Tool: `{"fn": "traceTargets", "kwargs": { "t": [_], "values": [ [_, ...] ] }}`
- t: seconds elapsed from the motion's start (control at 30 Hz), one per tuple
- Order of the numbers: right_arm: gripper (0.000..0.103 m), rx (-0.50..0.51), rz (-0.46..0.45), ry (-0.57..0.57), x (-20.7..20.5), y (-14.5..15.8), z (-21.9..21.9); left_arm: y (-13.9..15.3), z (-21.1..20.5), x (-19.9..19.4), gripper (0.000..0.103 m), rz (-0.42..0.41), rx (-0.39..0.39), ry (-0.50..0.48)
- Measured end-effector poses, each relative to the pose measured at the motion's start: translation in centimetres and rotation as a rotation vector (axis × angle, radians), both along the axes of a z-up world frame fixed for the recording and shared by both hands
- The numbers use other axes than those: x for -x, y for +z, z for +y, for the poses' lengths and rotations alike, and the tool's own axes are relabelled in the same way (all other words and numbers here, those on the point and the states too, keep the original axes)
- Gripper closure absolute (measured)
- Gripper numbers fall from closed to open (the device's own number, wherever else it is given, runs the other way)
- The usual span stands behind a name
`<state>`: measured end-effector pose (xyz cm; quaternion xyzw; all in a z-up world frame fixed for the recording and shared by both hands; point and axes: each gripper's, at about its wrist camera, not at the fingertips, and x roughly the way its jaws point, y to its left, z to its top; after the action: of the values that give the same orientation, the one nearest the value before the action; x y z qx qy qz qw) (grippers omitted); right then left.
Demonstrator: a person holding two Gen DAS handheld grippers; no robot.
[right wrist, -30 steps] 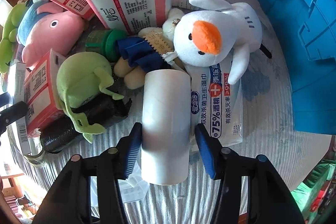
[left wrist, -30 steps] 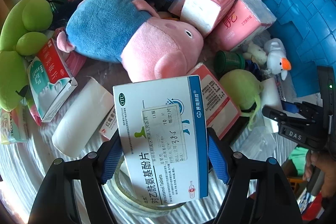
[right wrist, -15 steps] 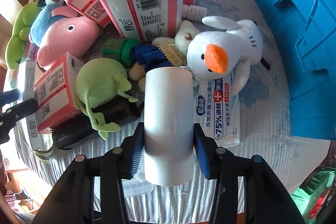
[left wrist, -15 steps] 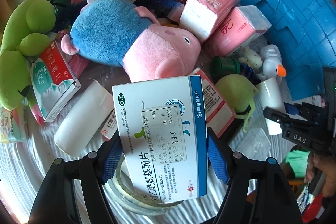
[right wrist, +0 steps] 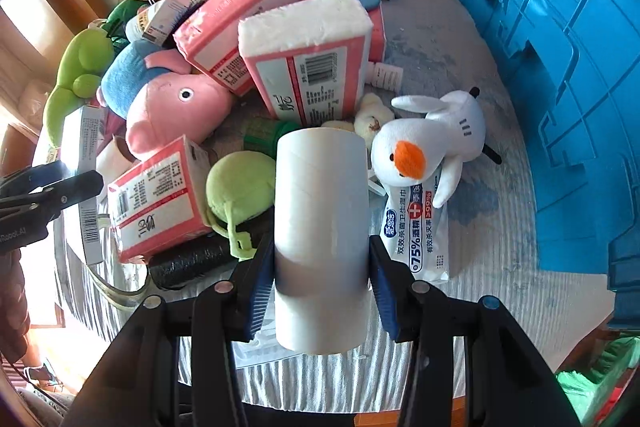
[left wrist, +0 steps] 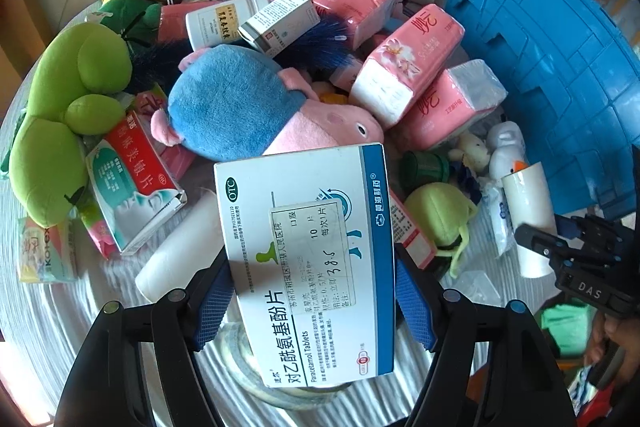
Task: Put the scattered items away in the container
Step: 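Lift the medicine box and paper tube and carry both toward the blue bin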
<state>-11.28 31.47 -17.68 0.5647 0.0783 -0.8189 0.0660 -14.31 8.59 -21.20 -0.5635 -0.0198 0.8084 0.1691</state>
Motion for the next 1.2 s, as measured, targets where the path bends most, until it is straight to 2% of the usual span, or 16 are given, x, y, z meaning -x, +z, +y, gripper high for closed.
{"fn": "traceTargets", "kwargs": {
  "t": [0.3, 0.57, 0.77, 1.2],
  "values": [
    [0.059, 0.021, 0.067, 0.035, 1.6, 3.2, 0.9, 2.8, 0.0, 0.7, 0.03, 0.065, -0.009, 0.031],
    [0.059, 0.049, 0.138, 0.087, 1.6, 6.7, 0.5, 7.9, -1.0, 0.8, 0.03, 0.187, 0.028, 0.056],
    [0.059, 0.082, 0.202, 0.134, 1.6, 9.9, 0.6, 11.7, -0.8, 1.0, 0.03, 0.243, 0.022, 0.092],
    [0.059, 0.183, 0.329, 0.234, 1.1, 17.4, 3.3, 19.5, 2.7, 0.6, 0.03, 0.393, 0.045, 0.136]
  ]
}}
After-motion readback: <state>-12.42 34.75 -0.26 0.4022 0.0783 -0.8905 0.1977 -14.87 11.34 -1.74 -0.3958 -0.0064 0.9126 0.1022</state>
